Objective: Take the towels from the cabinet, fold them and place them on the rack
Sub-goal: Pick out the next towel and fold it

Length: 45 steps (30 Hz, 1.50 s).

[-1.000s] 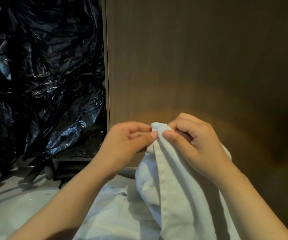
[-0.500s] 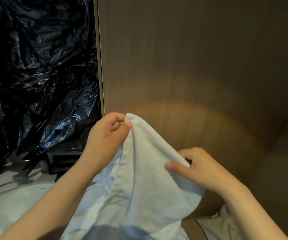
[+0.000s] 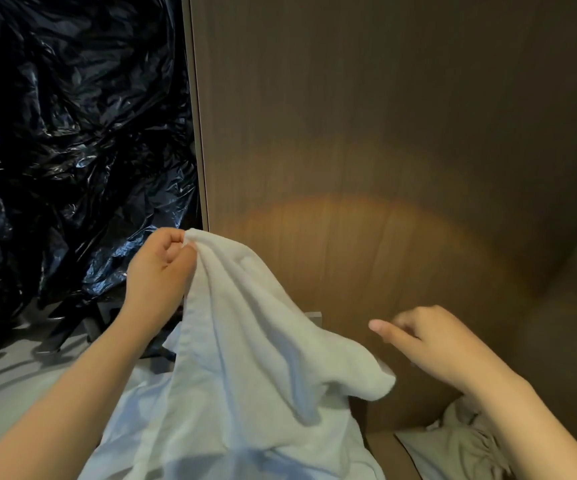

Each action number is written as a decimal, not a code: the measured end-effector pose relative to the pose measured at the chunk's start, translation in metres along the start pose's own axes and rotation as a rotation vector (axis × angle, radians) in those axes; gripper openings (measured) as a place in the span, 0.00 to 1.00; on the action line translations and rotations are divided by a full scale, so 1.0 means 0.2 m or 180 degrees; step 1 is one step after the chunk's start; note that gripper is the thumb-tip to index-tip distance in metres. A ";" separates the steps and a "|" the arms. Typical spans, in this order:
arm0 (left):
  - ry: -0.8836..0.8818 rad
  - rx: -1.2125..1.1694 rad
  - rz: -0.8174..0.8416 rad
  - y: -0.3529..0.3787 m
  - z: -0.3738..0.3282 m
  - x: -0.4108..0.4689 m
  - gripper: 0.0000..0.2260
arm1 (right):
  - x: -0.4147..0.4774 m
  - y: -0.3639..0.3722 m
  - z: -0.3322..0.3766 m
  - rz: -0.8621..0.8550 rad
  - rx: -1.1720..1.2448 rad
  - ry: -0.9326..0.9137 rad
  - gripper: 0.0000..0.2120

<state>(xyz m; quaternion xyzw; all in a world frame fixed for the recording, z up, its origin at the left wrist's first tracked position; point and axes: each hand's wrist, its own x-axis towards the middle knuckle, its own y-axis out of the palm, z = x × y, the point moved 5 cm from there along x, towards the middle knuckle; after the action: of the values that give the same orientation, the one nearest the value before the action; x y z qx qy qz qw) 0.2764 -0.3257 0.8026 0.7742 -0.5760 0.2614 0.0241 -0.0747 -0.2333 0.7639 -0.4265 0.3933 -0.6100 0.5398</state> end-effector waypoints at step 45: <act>0.0331 -0.0543 -0.0935 -0.03 -0.18 0.27 0.04 | 0.12 -0.61 0.19 -0.2919 -0.0873 -0.0378 0.11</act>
<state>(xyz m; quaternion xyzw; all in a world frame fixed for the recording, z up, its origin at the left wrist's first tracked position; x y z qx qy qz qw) 0.2798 -0.3591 0.8580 0.8306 -0.4747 0.2450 0.1574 -0.0794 -0.2446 0.8934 -0.6572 0.2099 -0.7023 0.1754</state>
